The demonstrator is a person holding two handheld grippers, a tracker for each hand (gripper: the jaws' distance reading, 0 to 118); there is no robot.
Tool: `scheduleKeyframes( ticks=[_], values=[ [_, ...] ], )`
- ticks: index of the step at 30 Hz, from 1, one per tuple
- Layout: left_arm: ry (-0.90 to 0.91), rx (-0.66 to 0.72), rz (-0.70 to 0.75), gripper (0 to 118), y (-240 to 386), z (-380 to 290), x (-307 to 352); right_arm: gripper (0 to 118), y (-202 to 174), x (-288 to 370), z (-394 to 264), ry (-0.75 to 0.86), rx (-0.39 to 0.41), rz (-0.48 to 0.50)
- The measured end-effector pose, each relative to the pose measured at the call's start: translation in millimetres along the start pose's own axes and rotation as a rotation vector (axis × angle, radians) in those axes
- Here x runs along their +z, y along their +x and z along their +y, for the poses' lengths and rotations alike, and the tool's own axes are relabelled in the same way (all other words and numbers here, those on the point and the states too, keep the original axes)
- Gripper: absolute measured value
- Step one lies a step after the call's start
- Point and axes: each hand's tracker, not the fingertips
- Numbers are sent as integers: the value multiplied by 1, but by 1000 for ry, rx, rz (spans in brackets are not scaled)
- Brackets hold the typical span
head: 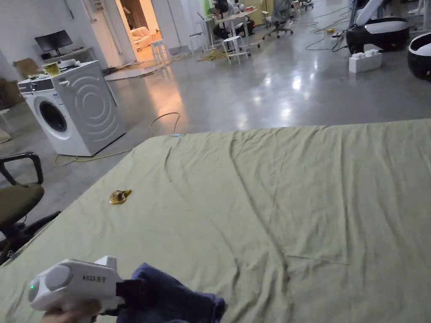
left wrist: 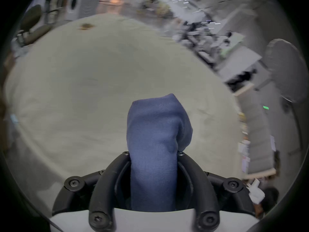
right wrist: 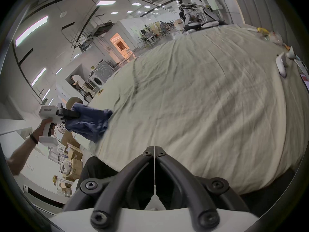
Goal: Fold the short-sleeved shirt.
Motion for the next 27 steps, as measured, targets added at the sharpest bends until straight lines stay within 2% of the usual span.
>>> scheduleKeyframes(
  ticks=[2,3,4,6,7,9,11,12,14,16,20,23,25,27],
  values=[
    [19,16,98,35,-17,16,-26,1,5,-1,-6,-16,-1,-18],
    [25,74,110,37,-36,27,-31,1,8,-1,-8,-25,-6,-24],
    [29,166,133,46,-69,46,-39,1,10,-1,-9,-30,-15,-29],
    [73,209,214,66,-80,49,-50,1,15,1,-11,-42,-27,-36],
    [101,177,293,71,-45,32,-55,1,16,3,-11,-47,-21,-42],
    [206,3,392,73,27,-16,-40,1,17,12,-10,-40,27,-63],
    [380,-194,468,74,114,-98,5,1,18,22,-6,-12,45,-74],
    [464,-237,468,74,136,-128,36,1,19,27,-4,3,39,-71],
    [540,-275,320,74,157,-175,134,1,22,37,4,55,34,-72],
    [610,-288,198,74,154,-207,212,1,18,51,16,148,47,-128],
    [824,-382,48,74,193,-344,317,1,3,94,45,325,79,-141],
    [962,-325,-92,73,197,-433,365,1,-8,124,60,460,116,-163],
    [989,-344,-200,70,198,-482,376,1,-20,144,68,534,147,-185],
    [1084,-403,-207,67,223,-548,366,1,-32,163,71,594,203,-198]
  ],
)
